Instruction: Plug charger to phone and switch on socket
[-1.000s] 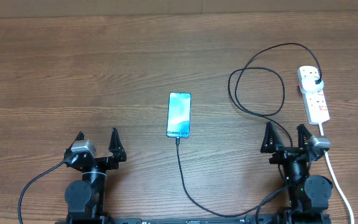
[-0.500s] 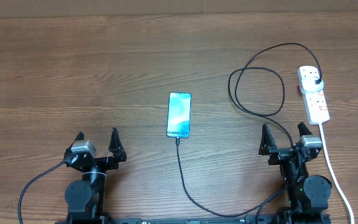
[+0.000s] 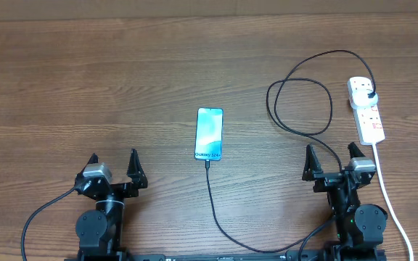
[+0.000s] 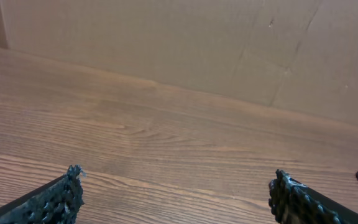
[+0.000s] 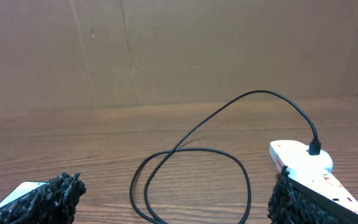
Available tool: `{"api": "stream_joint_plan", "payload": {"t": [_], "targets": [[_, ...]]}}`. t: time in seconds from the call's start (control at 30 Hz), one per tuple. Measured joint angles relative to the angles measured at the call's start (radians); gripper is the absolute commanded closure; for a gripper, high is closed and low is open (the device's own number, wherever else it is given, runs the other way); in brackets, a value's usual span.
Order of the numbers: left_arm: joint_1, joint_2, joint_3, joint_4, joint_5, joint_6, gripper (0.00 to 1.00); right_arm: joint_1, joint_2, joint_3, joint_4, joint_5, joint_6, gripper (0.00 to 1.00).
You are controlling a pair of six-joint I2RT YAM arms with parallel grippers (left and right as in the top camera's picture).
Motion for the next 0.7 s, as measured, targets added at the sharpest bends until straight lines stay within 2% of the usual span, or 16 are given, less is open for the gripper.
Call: {"api": "stream_joint_plan", "payload": {"t": [0.37,0.7], "targets": [[0.000,0.000,0.000,0.000,0.000,0.205,0.01,0.000,0.000,0.000,0.000,0.000,0.000,0.00],[0.000,0.000,0.000,0.000,0.000,0.241,0.00,0.000,0.000,0.000,0.000,0.000,0.000,0.00]]}}
